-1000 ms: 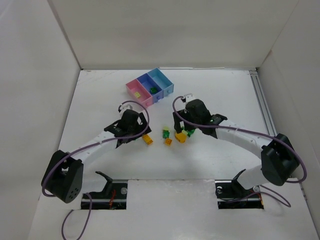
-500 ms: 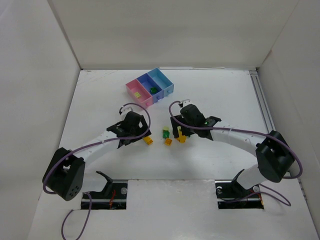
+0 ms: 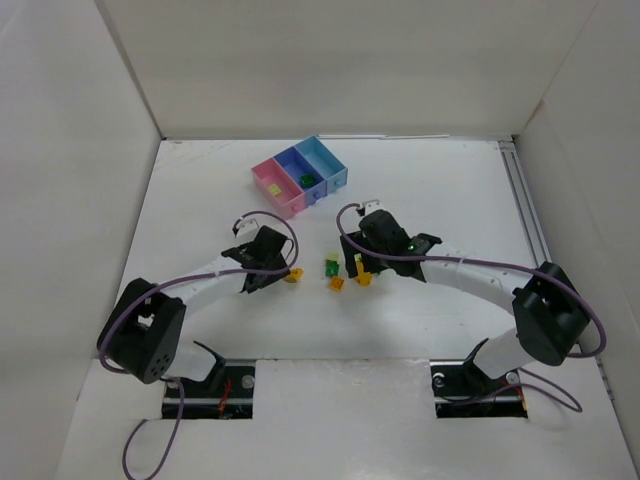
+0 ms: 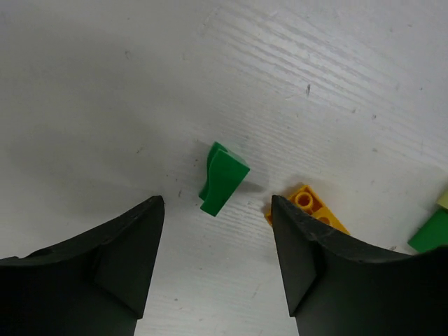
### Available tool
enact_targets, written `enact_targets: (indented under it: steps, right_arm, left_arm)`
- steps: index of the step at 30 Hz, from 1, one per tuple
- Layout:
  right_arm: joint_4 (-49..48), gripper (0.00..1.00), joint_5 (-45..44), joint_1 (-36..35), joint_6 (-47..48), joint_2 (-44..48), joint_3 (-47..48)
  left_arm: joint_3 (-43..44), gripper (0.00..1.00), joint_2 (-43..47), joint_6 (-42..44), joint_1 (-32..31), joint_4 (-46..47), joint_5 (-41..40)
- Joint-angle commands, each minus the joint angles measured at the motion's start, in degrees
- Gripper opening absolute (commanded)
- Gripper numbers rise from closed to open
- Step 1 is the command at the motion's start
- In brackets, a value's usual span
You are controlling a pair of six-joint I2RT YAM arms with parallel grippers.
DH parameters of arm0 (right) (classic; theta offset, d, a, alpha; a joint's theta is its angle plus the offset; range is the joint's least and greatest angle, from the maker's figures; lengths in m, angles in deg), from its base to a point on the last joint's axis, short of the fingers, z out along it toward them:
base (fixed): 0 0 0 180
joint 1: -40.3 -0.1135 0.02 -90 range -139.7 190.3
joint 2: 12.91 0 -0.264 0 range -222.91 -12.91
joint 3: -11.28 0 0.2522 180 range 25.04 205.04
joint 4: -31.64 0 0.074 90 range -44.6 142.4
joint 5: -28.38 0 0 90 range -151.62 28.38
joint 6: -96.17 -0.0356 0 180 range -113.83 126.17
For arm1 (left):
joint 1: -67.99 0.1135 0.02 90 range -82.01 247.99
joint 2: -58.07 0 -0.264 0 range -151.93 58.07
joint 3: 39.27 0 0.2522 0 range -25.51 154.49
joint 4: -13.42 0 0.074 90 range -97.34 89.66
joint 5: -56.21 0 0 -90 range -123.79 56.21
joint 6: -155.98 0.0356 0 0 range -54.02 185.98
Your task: Sort the legos into containers by color
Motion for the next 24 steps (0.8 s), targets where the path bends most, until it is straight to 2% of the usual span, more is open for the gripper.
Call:
enact_targets:
  steps: [1, 4, 8, 9, 15, 20, 24]
  right_arm:
    - [0.35, 1.00, -1.49, -0.55, 0.12, 1.95, 2.43]
    - [0.35, 1.00, -1.50, -0.55, 0.12, 1.43, 2.43]
    - [0.88, 1.00, -2.11, -0.55, 0.64, 1.43, 3.04]
    - [0.88, 1.00, -2.11, -0.55, 1.17, 0.90, 3.05]
    - [1.50, 1.00, -3.25, -0.55, 1.79, 0.28, 4.19]
    - [0.80, 1.00, -4.84, -0.03, 1.79, 0.89, 4.19]
    - [-0.96, 1.00, -2.38, 2.61, 2.31, 1.51, 4.19]
  left_arm:
    - [0.85, 0.59, -1.34, -0.64, 0.57, 0.83, -1.93]
    - [1.38, 0.50, -2.66, -0.64, 0.57, 0.83, -1.93]
    - [1.38, 0.32, -2.67, -1.17, 0.57, 0.83, -0.69]
    - [0.77, 0.24, -2.67, -1.17, 0.57, 1.62, 0.18]
    - [0.84, 0.10, -2.67, -0.04, 0.57, 2.77, 0.80]
    - [7.87, 0.05, -3.28, 4.00, 0.57, 2.24, -2.10]
    - [15.60, 0.05, -5.47, 9.45, 0.57, 2.24, -3.24]
